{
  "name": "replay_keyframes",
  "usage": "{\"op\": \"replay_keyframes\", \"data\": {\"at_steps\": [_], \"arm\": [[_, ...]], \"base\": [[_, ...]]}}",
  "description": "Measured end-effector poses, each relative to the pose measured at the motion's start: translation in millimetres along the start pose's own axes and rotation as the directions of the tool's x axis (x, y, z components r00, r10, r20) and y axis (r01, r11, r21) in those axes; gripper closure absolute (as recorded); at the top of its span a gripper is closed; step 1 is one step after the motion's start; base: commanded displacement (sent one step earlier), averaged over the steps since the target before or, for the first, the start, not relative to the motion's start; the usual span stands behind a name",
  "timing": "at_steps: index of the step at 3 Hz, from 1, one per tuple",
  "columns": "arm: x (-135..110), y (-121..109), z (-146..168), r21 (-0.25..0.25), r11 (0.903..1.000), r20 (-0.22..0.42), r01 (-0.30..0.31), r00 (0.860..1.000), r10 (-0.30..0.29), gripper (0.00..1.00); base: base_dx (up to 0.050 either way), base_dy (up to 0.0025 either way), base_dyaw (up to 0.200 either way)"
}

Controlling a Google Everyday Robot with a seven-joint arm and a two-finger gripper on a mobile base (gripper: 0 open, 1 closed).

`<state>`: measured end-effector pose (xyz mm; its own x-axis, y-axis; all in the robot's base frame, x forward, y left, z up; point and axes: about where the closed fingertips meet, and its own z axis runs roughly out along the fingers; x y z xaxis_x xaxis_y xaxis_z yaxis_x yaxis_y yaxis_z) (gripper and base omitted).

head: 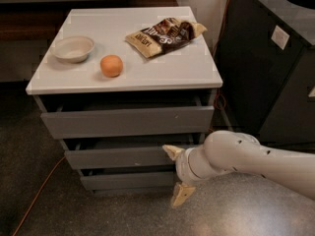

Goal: Place orange into middle drawer

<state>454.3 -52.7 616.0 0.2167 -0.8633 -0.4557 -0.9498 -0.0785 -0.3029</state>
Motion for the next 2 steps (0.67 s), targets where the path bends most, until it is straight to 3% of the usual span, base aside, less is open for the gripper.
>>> {"op": "replay_keyframes", "data": {"at_steps": [1, 2], "arm": [[33, -14, 34, 0.003, 0.9998, 0.007, 0.021, 1.0, -0.021, 0.0], [73, -43, 76, 0.015, 0.9981, -0.002, 0.06, 0.998, -0.06, 0.0]], "base": [[0.0, 0.0, 0.0], [0.0, 0.0, 0.0]]}}
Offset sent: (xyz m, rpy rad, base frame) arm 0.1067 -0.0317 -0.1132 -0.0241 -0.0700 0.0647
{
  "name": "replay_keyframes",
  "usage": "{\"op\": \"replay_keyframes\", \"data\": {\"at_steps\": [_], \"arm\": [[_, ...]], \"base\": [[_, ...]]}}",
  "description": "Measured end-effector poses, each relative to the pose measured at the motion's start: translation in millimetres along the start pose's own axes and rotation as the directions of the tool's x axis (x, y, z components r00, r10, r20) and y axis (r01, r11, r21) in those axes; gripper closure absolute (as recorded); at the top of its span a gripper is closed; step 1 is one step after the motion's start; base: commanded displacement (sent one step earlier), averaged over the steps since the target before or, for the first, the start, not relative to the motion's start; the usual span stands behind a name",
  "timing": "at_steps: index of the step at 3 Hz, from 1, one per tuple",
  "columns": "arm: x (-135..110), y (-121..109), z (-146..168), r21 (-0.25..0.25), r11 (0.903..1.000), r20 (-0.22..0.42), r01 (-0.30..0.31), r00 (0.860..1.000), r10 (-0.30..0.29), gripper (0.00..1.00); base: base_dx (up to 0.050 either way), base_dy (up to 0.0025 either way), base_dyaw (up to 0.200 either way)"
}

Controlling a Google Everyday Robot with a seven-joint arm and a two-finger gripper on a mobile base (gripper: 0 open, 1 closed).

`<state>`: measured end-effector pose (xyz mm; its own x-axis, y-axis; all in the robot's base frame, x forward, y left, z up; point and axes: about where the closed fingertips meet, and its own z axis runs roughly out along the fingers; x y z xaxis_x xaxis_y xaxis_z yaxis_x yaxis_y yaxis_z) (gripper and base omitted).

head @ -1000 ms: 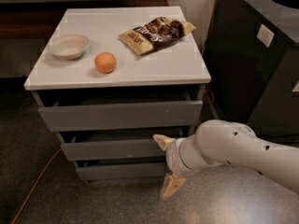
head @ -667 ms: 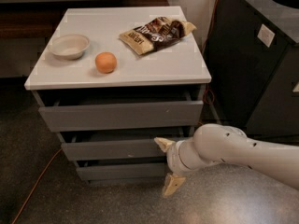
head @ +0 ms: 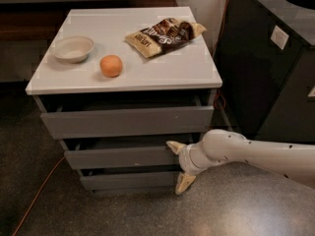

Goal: Place orange into middle drawer

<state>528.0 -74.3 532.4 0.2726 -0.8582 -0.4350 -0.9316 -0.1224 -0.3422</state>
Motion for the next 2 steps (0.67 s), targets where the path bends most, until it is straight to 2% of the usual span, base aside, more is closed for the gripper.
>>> {"op": "replay_keyframes", "data": {"at_steps": [2], "arm": [[37, -29, 50, 0.018, 0.9996, -0.021, 0.02, 1.0, -0.02, 0.0]], "base": [[0.0, 0.0, 0.0]]}}
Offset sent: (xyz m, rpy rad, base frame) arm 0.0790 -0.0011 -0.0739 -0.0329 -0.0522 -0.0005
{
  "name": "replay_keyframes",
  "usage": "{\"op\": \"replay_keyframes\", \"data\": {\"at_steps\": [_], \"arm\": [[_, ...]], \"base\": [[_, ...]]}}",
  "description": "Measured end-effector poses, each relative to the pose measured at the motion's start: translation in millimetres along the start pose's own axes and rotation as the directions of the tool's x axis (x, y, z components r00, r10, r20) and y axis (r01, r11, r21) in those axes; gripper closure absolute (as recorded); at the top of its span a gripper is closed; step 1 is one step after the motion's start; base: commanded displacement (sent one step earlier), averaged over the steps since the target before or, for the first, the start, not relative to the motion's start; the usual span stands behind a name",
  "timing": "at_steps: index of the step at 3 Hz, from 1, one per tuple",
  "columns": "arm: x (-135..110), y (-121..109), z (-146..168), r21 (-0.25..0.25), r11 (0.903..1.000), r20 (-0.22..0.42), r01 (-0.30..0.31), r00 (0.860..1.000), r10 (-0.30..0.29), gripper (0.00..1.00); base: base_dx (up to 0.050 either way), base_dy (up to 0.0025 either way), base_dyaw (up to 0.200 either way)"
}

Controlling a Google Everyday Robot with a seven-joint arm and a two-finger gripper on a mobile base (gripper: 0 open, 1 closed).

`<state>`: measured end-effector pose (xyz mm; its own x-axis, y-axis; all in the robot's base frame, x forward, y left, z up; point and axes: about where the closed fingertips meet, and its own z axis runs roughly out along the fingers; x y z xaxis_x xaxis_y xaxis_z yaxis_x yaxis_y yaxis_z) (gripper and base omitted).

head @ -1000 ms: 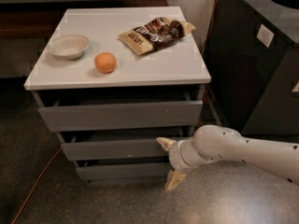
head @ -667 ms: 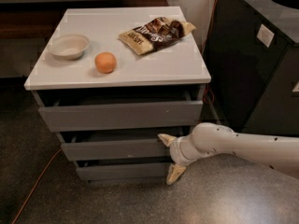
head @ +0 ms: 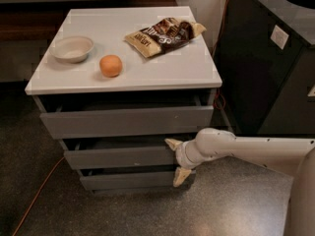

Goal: Place orange into middle drawer

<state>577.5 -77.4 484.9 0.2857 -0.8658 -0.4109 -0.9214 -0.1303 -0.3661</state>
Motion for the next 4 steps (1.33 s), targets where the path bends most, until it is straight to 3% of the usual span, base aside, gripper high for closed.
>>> {"op": "replay_keyframes", "data": {"at_steps": [3, 4], "arm": [[19, -29, 74, 0.011, 0.9998, -0.014, -0.013, 1.0, 0.014, 0.0], [25, -29, 87, -0.007, 0.999, -0.028, -0.045, 0.999, 0.045, 0.21]], "base": [[0.0, 0.0, 0.0], [0.0, 0.0, 0.0]]}}
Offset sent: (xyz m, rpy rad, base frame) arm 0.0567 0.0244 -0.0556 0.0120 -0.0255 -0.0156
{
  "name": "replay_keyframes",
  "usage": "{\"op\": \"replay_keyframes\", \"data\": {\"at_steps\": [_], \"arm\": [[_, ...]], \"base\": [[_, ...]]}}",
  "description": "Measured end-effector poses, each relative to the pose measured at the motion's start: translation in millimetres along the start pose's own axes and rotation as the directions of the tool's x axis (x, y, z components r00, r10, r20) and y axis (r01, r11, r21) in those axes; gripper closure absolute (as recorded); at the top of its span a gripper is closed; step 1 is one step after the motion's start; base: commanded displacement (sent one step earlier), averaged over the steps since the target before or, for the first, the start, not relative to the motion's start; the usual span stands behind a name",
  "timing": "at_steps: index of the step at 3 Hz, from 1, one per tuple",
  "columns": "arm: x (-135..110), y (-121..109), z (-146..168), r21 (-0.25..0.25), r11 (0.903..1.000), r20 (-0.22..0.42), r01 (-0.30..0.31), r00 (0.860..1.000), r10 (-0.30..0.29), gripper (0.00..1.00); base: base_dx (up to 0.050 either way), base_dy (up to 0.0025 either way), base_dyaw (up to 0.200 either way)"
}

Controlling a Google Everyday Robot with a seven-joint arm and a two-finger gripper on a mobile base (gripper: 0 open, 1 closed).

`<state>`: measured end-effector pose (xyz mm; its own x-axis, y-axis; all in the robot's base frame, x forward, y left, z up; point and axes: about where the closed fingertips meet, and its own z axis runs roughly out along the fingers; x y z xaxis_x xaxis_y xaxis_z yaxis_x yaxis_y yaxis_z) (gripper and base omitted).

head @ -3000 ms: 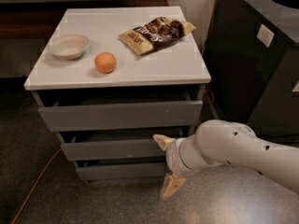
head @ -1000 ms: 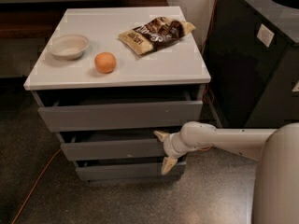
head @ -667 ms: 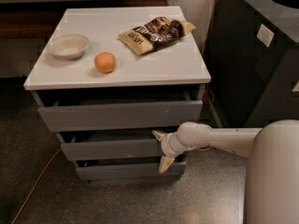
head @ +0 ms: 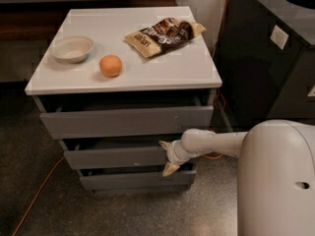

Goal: Place orange into middle drawer

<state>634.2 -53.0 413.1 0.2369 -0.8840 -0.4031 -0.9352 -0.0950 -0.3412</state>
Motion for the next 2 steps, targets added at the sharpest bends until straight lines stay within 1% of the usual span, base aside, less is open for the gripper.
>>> {"op": "replay_keyframes", "data": {"at_steps": [1, 2], "arm": [[0.5, 4.9, 3.7, -0.02, 0.9997, -0.003, -0.017, 1.0, 0.017, 0.52], [-0.6, 5.7, 2.4, -0.023, 0.9996, -0.003, -0.018, 1.0, 0.018, 0.75]], "base": [[0.0, 0.0, 0.0], [0.0, 0.0, 0.0]]}}
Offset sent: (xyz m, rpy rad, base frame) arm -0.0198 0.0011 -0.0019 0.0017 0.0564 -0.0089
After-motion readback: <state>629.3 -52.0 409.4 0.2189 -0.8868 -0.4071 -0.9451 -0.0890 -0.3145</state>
